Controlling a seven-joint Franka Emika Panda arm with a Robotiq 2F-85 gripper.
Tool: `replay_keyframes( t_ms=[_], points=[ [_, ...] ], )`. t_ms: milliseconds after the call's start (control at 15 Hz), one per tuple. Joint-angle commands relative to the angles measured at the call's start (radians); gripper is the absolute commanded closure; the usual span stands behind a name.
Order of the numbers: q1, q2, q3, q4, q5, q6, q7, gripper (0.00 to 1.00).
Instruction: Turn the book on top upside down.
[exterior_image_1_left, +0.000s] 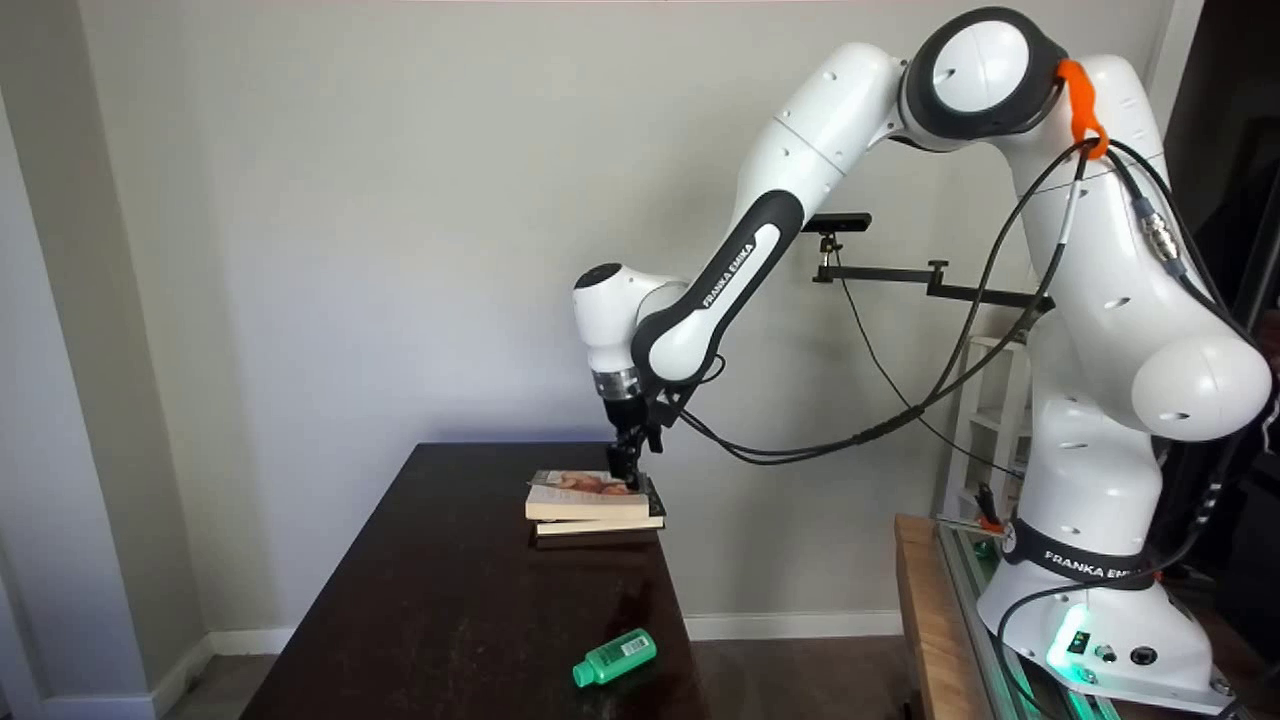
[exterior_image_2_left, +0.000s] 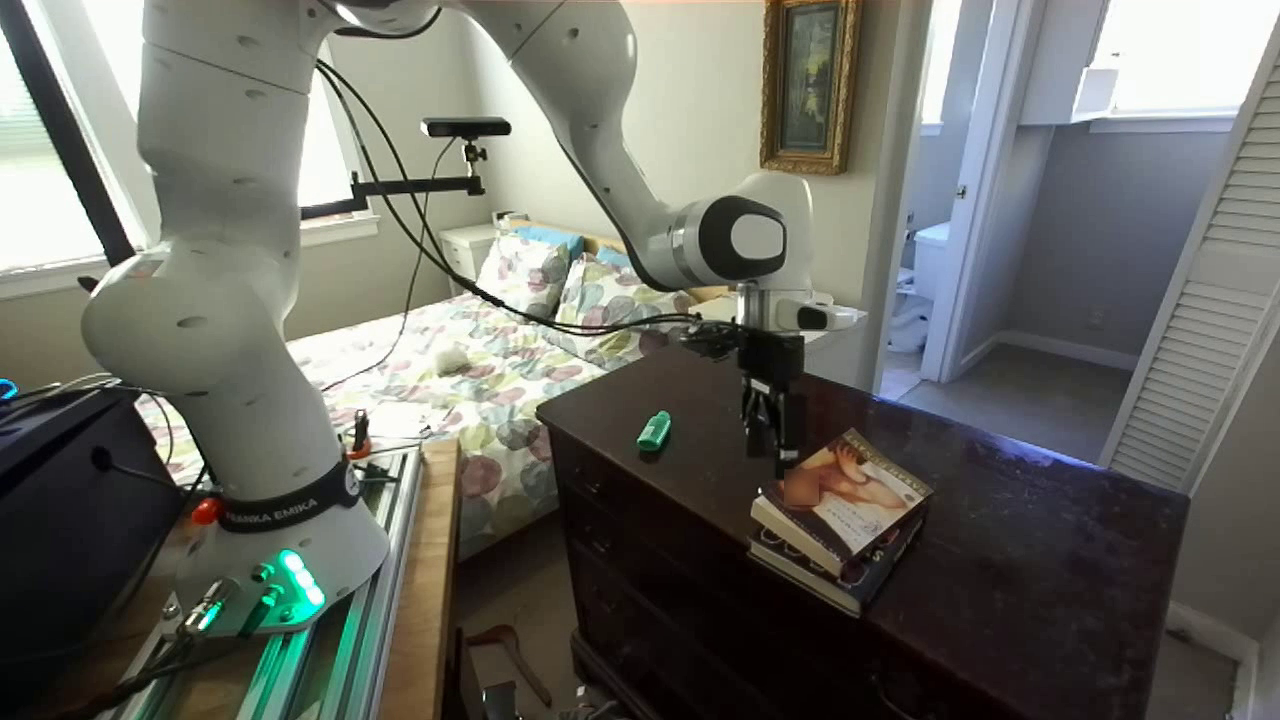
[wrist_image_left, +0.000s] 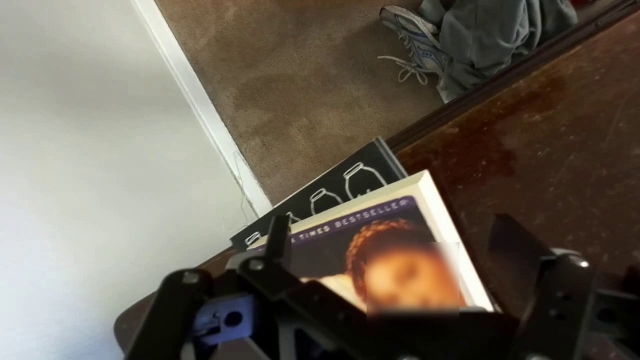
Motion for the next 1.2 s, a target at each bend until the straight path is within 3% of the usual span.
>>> replay_keyframes(
  t_ms=[0, 133, 733, 867, 1133],
  points=[
    [-0.03, -0.022, -0.034, 0.022, 0.013, 0.006, 0.006, 0.26],
    [-0.047, 0.006, -0.043, 0.03, 0.024, 0.046, 0.017, 0.3],
    [-0.043, 0.142, -0.043, 0.03, 0.144, 0.288, 0.047, 0.95],
    [-0.039, 0.152, -0.041, 0.024, 0.17, 0.302, 0.023, 1.0],
    [-0.044, 0.142, -0.032, 0.021, 0.203, 0.282, -0.012, 1.0]
  ],
)
